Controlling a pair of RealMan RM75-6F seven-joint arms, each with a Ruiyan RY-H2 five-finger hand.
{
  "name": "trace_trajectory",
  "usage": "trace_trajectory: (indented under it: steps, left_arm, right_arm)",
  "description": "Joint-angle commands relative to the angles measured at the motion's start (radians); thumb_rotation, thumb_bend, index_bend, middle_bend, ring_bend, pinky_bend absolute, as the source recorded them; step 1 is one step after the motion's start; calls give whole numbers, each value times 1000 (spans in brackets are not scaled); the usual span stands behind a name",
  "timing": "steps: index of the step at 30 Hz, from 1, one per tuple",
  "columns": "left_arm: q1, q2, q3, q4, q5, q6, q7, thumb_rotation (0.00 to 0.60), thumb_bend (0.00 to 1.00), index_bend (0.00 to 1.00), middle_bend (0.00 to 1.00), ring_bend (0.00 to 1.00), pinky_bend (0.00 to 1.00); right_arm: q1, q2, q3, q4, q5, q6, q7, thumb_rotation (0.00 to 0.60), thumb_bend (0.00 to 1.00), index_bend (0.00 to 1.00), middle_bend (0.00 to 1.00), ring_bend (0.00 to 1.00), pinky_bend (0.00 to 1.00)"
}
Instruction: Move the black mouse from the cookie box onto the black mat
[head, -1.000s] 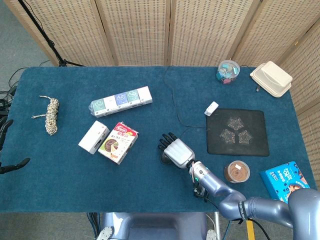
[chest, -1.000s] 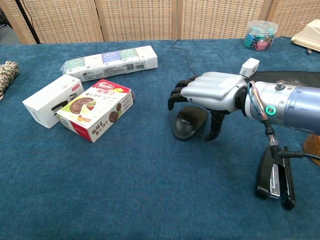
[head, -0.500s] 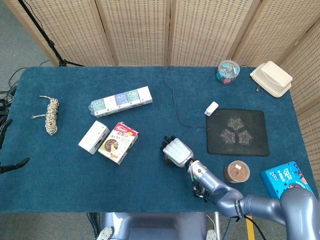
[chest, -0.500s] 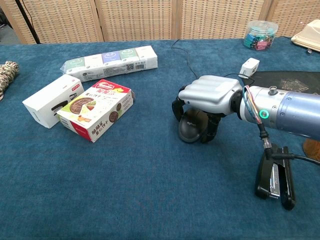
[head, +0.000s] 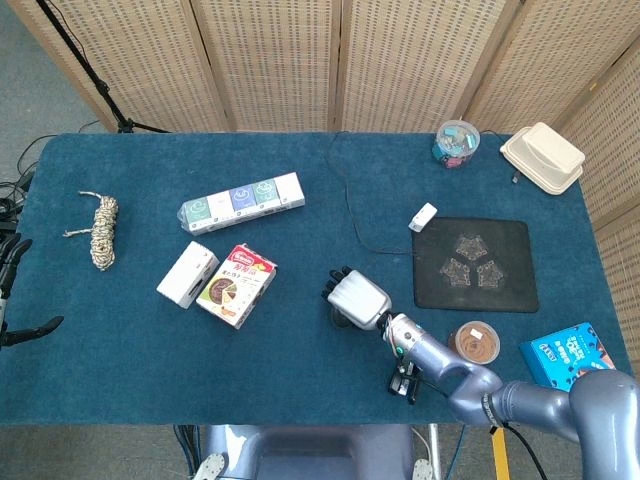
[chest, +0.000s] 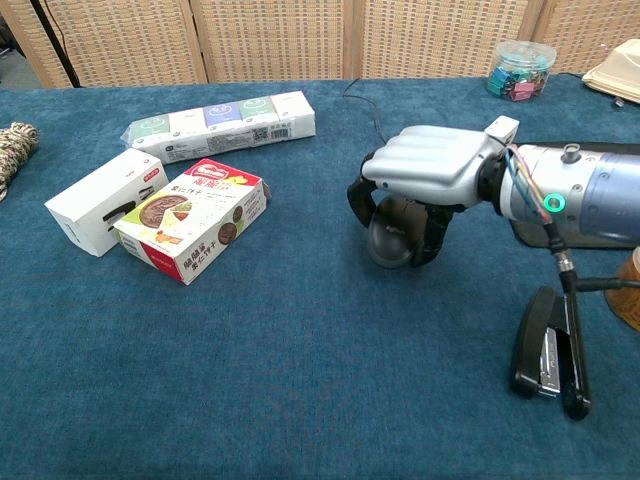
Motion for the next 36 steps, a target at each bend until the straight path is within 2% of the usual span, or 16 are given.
trace_trajectory:
  steps: [1, 7, 11, 18, 22, 28, 32, 36]
  left_arm:
    - [-4, -8, -4, -3, -5, -10, 19, 600, 49, 0, 0, 0, 0]
    - [-8, -23, -6, -5, -8, -23, 60, 600, 49, 0, 0, 0, 0]
    - [-9, -38, -7, -4, -15, -30, 91, 600, 49, 0, 0, 0, 0]
    - [-5, -72, -7, -8, -23, -25, 173, 600, 49, 0, 0, 0, 0]
    - [-3, -94, -7, -15, -31, -20, 226, 600, 49, 0, 0, 0, 0]
    - [-6, -117, -10, -16, -42, -26, 279, 600, 49, 0, 0, 0, 0]
    - [-14, -132, -16, -15, -53, -38, 304, 600, 49, 0, 0, 0, 0]
    - [-19, -141, -18, -16, -57, -45, 325, 600, 49, 0, 0, 0, 0]
  right_arm:
    - [22, 69, -12, -13, -52, 0, 45, 600, 154, 497, 421, 248, 319]
    - [53, 159, -22, 4, -110, -11, 103, 600, 163, 499, 424, 249, 319]
    - [74, 212, -52, 64, -178, -6, 160, 600, 185, 501, 425, 250, 319]
    - [95, 228, -151, 293, -298, 20, 347, 600, 202, 499, 428, 253, 324]
    - [85, 199, -228, 481, -365, 69, 499, 600, 213, 498, 429, 254, 327]
    - [55, 153, -311, 695, -418, 117, 659, 600, 221, 495, 429, 253, 329]
    - [25, 122, -356, 823, -441, 154, 748, 600, 229, 501, 430, 253, 330]
    - [4, 93, -384, 904, -456, 182, 804, 600, 245, 499, 429, 254, 331]
